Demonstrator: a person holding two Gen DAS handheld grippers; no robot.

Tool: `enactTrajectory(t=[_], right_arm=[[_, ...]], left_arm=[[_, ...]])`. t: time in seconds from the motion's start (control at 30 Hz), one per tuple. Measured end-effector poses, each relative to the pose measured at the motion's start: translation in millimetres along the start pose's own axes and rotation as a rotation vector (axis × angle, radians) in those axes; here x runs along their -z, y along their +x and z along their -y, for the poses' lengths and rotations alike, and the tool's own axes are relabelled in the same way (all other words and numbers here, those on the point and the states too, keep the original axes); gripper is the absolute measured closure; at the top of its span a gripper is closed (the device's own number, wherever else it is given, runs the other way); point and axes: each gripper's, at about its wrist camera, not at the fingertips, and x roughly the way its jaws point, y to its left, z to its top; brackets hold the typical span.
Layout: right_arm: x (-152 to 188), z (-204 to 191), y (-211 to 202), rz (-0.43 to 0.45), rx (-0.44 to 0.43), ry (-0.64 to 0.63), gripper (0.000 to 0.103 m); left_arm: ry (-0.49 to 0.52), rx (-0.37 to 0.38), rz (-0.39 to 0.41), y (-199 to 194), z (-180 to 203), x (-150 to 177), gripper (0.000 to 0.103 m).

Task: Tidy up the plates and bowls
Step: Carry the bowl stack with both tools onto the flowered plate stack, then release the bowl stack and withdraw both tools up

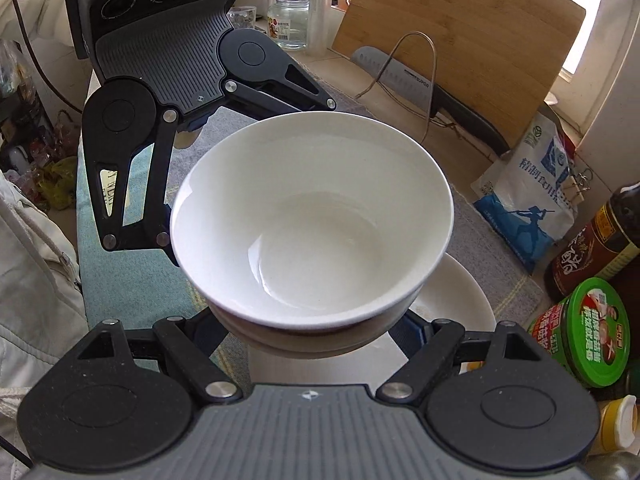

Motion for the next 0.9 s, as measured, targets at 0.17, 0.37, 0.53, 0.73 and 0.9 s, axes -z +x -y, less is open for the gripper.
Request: enactTrajectory(t=[0.17,0.37,0.53,0.73,0.9], right_arm=[[17.1,20.5,2.0,-0.018,0.014,0.020,0.015],[30.3,29.8,4.8,-0.030,0.015,0.041,0.016],[34.2,34.5,6.0,-0.033,0.024,0.051,0.016],[36.3,35.0,8.9,-0.040,0.026,0.054,0.016],[37.2,33.4,7.9,-0.035,0.035,0.043,0.016]], left_arm=[[0.005,0.011,-0.008,25.4,-4.4,-8.7,0.018],[0.001,0.022,-0.020,42.9,-7.0,-11.5,0.018],[-0.008,0.019,-0.020,47.7,-8.9,-13.7,0.019],[-0.034,0.026,-0.028,50.6,-12.1,-13.1,0.019],[-0.035,0.013,-0.017,50.7,-10.6,-11.3,0.019]])
